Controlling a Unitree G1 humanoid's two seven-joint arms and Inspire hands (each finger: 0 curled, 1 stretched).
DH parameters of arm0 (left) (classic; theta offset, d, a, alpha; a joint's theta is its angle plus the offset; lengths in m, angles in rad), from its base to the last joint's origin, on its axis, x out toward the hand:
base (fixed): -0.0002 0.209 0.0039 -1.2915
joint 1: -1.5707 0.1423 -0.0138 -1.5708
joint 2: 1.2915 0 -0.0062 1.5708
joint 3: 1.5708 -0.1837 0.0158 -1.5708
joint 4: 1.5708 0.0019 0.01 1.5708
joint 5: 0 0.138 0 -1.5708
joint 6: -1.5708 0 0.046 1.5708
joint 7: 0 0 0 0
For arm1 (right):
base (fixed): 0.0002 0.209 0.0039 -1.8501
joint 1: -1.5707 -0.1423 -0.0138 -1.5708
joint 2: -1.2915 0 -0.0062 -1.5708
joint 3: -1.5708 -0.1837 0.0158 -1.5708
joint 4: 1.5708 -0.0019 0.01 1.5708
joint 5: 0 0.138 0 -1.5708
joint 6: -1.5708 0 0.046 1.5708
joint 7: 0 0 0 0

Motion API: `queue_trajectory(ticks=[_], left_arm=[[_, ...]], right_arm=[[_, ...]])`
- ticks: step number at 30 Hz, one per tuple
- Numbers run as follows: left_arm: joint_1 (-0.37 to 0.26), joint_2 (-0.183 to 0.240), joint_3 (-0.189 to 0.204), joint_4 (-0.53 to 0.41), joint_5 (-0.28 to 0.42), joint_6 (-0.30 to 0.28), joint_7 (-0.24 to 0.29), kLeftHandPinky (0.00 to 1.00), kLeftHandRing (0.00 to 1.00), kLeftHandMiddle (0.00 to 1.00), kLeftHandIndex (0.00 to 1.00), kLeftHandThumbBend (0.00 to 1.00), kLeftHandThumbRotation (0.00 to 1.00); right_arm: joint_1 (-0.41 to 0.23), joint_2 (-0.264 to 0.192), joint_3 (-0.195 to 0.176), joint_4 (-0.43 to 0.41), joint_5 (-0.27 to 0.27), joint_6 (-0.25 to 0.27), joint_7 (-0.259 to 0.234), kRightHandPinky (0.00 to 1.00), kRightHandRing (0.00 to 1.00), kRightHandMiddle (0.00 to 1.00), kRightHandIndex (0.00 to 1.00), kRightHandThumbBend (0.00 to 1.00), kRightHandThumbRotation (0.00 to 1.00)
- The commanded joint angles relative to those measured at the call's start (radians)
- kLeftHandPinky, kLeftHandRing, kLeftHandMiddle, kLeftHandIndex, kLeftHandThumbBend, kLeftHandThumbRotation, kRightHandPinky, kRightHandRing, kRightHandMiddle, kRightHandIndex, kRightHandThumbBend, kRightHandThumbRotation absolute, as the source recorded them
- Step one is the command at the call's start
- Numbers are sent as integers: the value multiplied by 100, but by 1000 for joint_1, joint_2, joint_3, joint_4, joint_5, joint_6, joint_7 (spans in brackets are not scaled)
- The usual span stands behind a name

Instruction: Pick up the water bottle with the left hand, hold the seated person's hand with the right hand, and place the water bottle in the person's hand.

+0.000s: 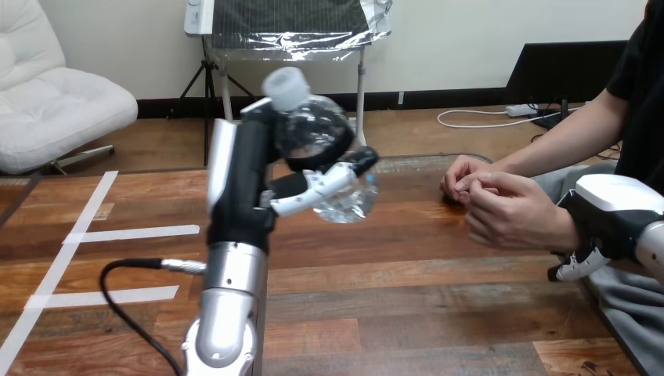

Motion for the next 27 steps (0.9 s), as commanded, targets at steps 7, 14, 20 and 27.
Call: queue_trajectory(ticks=[7, 14, 20, 27], left_arm=[[-98, -38, -43, 19, 3, 10, 9, 38, 39, 40, 48, 61, 0], [-106, -43, -65, 30, 0, 13, 9, 38, 39, 41, 48, 61, 0], [-109, -49, -80, 38, -11, 14, 7, 39, 39, 41, 48, 61, 0], [-112, -57, -94, 49, -12, 7, 15, 39, 39, 41, 48, 61, 0]], right_arm=[[-15, -33, -53, -176, 18, -14, 21, 18, 25, 35, 41, 74, 0], [-3, -36, -74, -241, 28, -5, 48, 17, 24, 33, 40, 75, 0], [1, -38, -76, -325, -7, 46, 85, 19, 25, 33, 39, 74, 0], [8, -29, -91, -393, -2, 63, 101, 28, 27, 33, 37, 74, 0]])
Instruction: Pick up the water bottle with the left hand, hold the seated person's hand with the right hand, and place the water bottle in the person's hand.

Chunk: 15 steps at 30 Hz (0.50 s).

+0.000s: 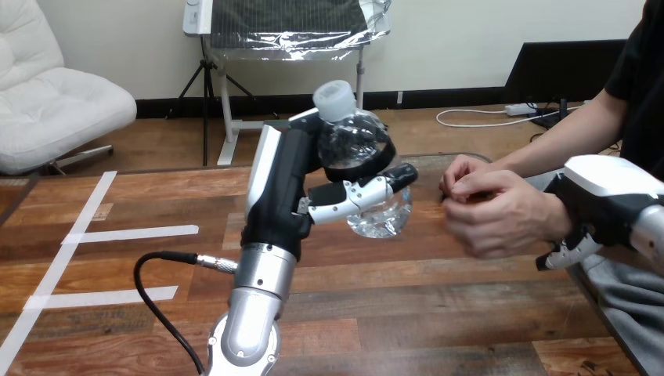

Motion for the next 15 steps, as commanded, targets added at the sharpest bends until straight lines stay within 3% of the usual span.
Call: queue_trajectory(ticks=[1, 15], left_arm=[[-94, -58, -12, 11, -6, -15, 16, 39, 39, 41, 48, 61, 0], [-95, -63, -34, 31, -9, -27, 29, 38, 38, 40, 48, 63, 0]], right_arm=[[-44, -5, -45, -138, 9, -11, -6, 28, 27, 32, 37, 75, 0], [-35, 0, -44, -235, -12, 12, -4, 14, 20, 28, 35, 78, 0]])
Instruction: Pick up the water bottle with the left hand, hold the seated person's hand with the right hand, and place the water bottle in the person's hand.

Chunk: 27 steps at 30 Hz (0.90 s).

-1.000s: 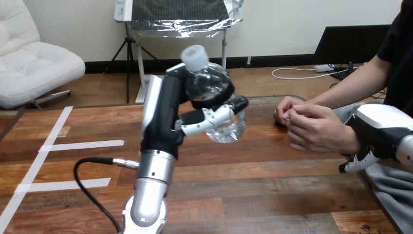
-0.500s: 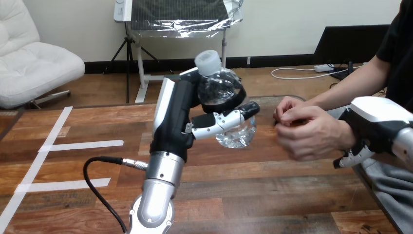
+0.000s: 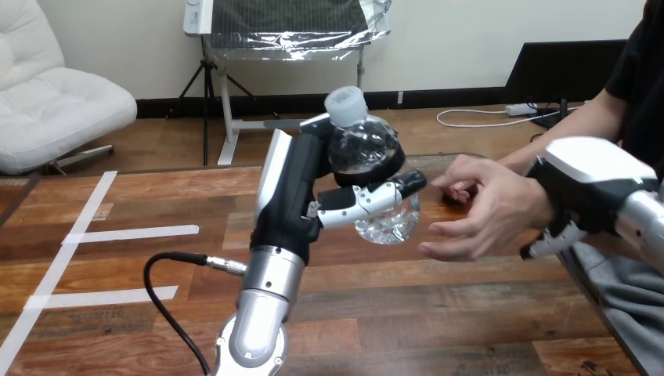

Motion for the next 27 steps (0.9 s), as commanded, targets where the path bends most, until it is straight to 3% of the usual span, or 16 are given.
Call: queue_trajectory(ticks=[1, 11, 21, 27], left_arm=[[-86, -62, -6, -2, -6, -28, 20, 38, 38, 40, 48, 63, 0], [-84, -61, -17, 3, 1, -31, 27, 38, 38, 40, 48, 62, 0], [-80, -62, -28, 4, 11, -29, 40, 37, 38, 40, 48, 61, 0], [-78, -64, -36, 4, 8, -27, 47, 37, 38, 41, 48, 61, 0]], right_arm=[[-46, -1, -38, -97, -11, -2, -6, 14, 20, 28, 35, 78, 0], [-42, 5, -39, -154, -9, 14, 13, 13, 20, 29, 35, 76, 0], [-40, 6, -51, -144, 21, -54, -9, 13, 20, 28, 33, 76, 0], [-42, 8, -54, -148, 19, -61, -5, 14, 20, 28, 33, 75, 0]])
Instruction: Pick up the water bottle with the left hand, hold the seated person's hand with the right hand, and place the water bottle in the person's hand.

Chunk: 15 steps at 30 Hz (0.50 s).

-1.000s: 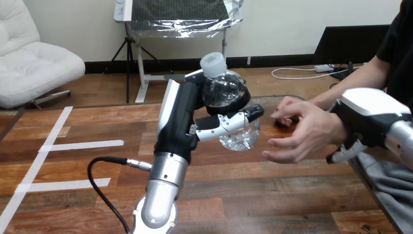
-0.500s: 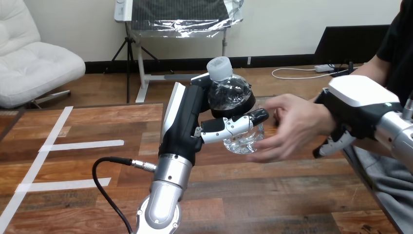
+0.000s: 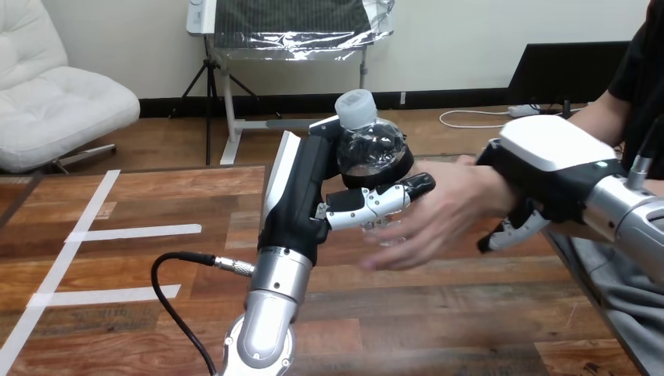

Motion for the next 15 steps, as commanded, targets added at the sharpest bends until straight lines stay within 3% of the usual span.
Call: queue_trajectory(ticks=[1, 15], left_arm=[[-73, -64, -8, 1, 4, -28, 20, 37, 38, 41, 48, 61, 0], [-72, -73, -23, 8, 3, -28, 37, 38, 39, 41, 48, 60, 0]], right_arm=[[-46, -9, -54, -28, -4, 5, -19, 14, 20, 28, 33, 75, 0], [-48, -15, -54, -32, -10, -20, -14, 15, 21, 29, 34, 79, 0]])
